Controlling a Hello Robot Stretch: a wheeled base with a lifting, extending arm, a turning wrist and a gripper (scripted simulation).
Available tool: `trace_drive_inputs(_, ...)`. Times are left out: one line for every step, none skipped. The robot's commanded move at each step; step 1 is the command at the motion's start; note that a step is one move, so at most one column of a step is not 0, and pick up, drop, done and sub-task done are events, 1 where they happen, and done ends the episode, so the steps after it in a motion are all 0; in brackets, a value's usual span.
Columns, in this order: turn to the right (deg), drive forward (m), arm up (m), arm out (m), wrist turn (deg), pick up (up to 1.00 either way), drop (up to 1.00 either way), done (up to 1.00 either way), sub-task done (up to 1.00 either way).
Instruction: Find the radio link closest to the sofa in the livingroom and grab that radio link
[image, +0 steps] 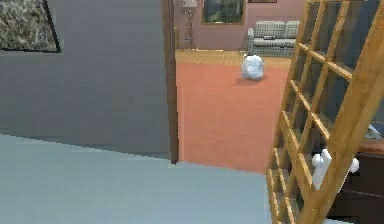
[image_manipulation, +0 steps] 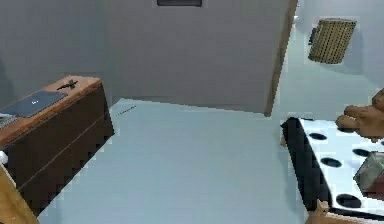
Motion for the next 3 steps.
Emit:
trace_drive_inputs(0.0, 0.40, 0.00, 0.00, 0.0, 0.00, 0.00, 0.00, 0.00)
trace_drive_inputs(9.0, 0.00, 0.00, 0.00, 0.0, 0.00, 0.00, 0.00, 0.00)
trace_drive_inputs(0.0, 1.00, 0.00, 0.00, 0.0, 0.00, 0.00, 0.00, 0.00)
